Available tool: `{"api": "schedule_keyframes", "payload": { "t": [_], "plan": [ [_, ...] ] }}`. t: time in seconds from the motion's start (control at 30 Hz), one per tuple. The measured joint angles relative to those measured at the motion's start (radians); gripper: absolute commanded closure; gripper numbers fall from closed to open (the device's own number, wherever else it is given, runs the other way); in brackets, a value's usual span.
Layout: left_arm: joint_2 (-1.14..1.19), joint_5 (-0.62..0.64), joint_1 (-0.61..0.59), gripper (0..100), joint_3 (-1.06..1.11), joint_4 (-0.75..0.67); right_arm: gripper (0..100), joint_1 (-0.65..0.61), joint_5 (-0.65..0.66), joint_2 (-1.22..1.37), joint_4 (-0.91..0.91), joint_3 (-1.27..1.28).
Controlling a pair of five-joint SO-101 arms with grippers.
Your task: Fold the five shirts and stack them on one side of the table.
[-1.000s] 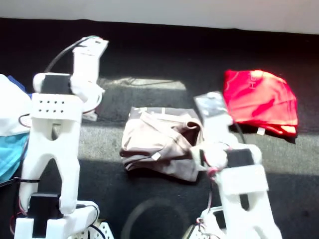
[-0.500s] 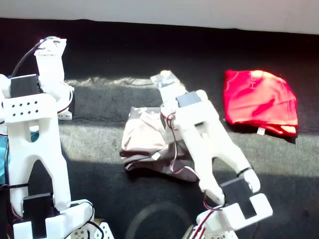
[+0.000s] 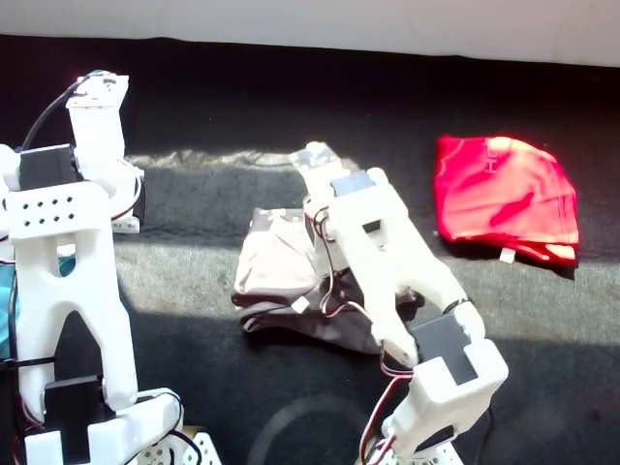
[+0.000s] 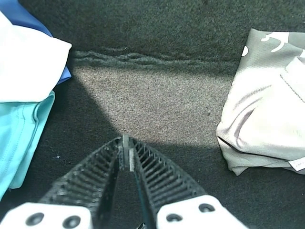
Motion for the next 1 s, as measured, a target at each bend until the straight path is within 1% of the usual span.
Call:
{"api": "schedule_keyframes", "payload": {
  "t": [0.2,0.3,0.5,0.7,0.87,1.0],
  "plan": [
    [0.0,-0.002,0.0,99,0.0,0.0,99.2,0.003,0.0,0.0,0.1,-0.075],
    [0.0,-0.003,0.0,99,0.0,0.0,99.2,0.037,0.0,-0.025,0.15,-0.124],
    [0.0,-0.003,0.0,99,0.0,0.0,99.2,0.13,0.005,-0.282,0.241,-0.11],
    [0.0,-0.003,0.0,99,0.0,0.0,99.2,0.149,0.071,-0.537,0.299,0.106],
    [0.0,-0.003,0.0,99,0.0,0.0,99.2,0.157,0.147,-0.681,0.295,0.348],
    [0.0,-0.003,0.0,99,0.0,-0.006,99.0,0.155,0.192,-0.758,0.253,0.497]
  ]
}}
